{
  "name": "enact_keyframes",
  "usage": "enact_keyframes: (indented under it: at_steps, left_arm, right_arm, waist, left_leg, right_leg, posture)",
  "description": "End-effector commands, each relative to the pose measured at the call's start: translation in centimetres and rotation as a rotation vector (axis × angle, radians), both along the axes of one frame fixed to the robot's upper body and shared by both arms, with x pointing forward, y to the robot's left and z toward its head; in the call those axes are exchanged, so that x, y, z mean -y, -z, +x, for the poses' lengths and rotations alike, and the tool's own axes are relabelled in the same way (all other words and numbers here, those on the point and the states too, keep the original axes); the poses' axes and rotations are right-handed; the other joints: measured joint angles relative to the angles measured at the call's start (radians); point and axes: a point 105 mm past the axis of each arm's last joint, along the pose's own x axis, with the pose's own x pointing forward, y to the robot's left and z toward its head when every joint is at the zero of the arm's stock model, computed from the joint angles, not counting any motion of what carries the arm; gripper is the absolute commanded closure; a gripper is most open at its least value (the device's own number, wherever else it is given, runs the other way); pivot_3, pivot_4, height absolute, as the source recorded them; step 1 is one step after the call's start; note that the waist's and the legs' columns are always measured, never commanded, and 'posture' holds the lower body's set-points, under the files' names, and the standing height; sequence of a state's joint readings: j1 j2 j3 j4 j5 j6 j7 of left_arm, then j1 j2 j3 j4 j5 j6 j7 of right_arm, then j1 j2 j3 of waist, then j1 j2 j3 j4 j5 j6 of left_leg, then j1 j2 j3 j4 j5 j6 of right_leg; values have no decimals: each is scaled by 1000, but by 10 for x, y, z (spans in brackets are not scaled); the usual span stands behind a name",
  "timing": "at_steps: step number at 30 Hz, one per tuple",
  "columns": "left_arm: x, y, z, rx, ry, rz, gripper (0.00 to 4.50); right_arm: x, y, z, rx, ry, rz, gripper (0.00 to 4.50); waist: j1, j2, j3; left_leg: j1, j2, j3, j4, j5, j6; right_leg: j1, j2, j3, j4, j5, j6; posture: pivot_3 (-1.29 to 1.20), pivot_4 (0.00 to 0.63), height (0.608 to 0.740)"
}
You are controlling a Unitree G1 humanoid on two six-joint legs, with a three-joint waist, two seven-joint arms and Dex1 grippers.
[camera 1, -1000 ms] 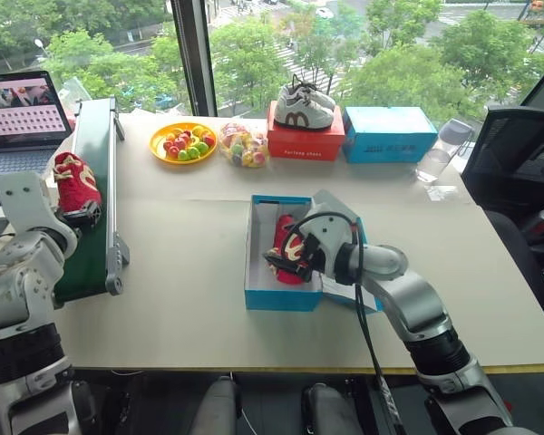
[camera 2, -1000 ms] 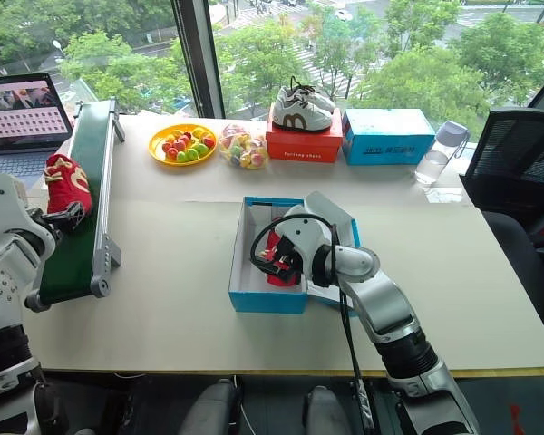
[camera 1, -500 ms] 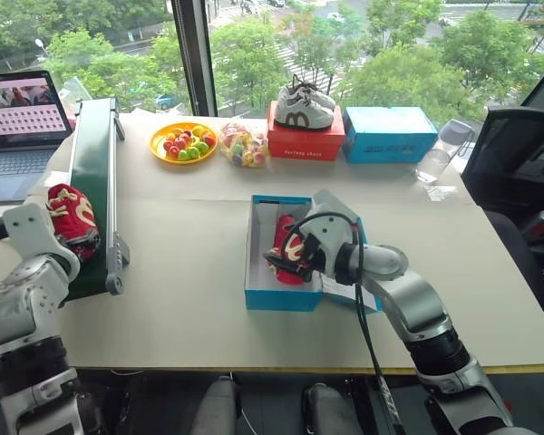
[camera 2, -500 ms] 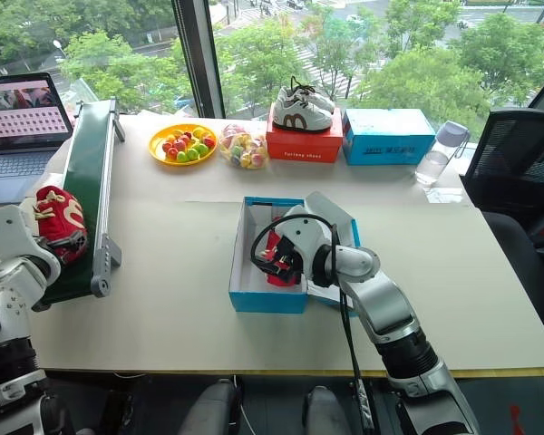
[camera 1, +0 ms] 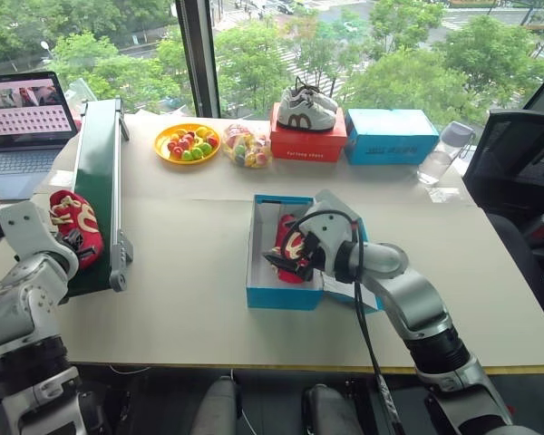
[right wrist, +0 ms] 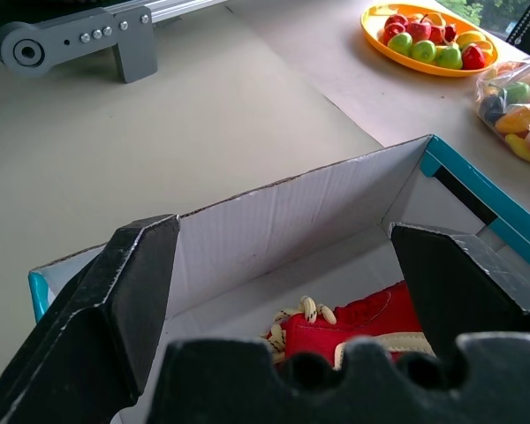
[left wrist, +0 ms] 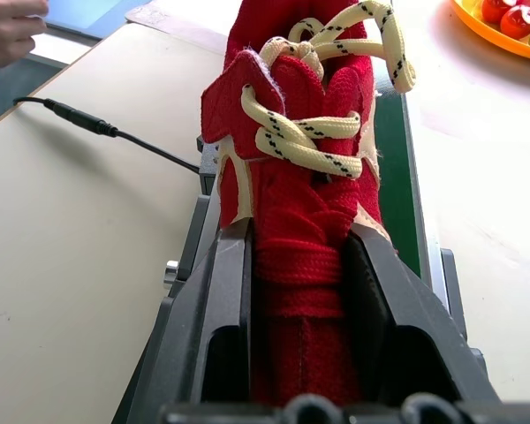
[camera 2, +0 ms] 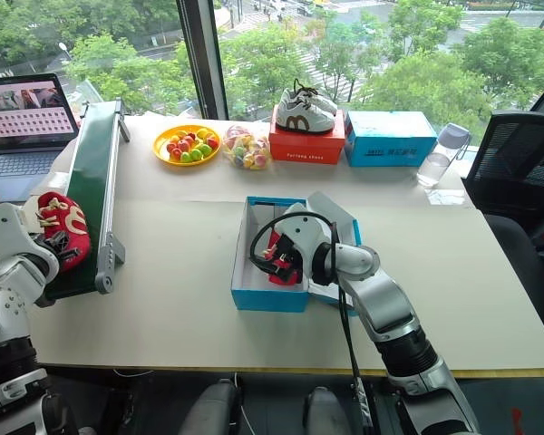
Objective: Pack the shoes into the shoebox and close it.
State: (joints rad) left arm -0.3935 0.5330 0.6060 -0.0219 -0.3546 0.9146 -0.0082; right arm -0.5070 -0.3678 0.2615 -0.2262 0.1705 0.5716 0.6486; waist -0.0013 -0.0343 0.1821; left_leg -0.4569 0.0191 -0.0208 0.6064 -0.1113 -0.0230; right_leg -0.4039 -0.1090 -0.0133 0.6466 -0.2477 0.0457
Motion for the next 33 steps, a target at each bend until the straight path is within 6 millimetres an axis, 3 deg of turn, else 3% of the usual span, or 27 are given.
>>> enact_keyframes:
  at_steps: [1,6,9,14,16,19,21,24,30,33]
  left_arm:
    - [2,-7,5,56,-1,-18,3098]
    - [6,-6,6,63,10,-13,4223]
    - [10,-11,9,104,14,-20,4369]
    - [36,-63,20,394,105,0,4369]
    - [59,-85,23,509,186,-3,4369]
    - [121,-111,26,649,426,-71,4369]
    - [160,-115,26,684,566,-145,4369]
    - [222,-111,20,683,777,-265,4369]
    - [284,-99,8,632,976,-371,4369]
    - [293,-97,7,621,1011,-388,4369]
  right_arm:
    - [2,-19,3,71,7,22,0]
    - [3,-20,3,74,12,21,0]
    - [4,-21,4,73,15,22,0]
    - [5,-24,8,49,39,59,0]
    - [6,-29,12,12,69,119,0]
    - [6,-43,23,-100,133,281,0]
    - [1,-51,25,-213,135,397,0]
    - [-14,-78,22,-486,60,727,0]
    - [-16,-106,20,-703,-34,965,0]
    - [-11,-114,22,-721,-28,1008,0]
  waist:
    - [2,0,0]
    - [7,0,0]
    - [10,0,0]
    - [16,-3,0]
    - [14,-6,-1]
    - [13,-6,-1]
    - [13,-6,-1]
    - [11,-6,-1]
    - [6,-5,0]
    - [-3,-4,0]
  left_leg:
    - [0,0,0,0,0,0]
    - [0,0,0,0,1,-1]
    - [0,0,0,0,0,-1]
    - [-1,0,0,0,1,-1]
    - [-2,0,0,1,1,-1]
    - [-2,0,0,0,2,0]
    - [-2,0,0,0,5,4]
    - [-2,0,0,0,5,5]
    - [-2,0,0,0,5,6]
    - [-2,0,0,0,5,6]
  right_leg:
    - [0,0,0,0,0,0]
    - [0,0,0,0,0,0]
    - [0,0,0,0,0,0]
    - [0,0,-1,0,1,0]
    - [0,0,-1,-1,1,-1]
    - [0,0,0,-1,2,-1]
    - [1,0,0,-1,2,-1]
    - [1,0,1,-1,2,-1]
    - [1,0,1,0,2,-1]
    - [0,0,1,0,2,-2]
  posture:
    - [0,150,737]
    - [0,150,737]
    - [0,150,737]
    - [0,150,737]
    - [0,150,737]
    - [0,150,737]
    - [0,150,737]
    - [0,150,737]
    - [0,150,737]
    - [0,150,737]
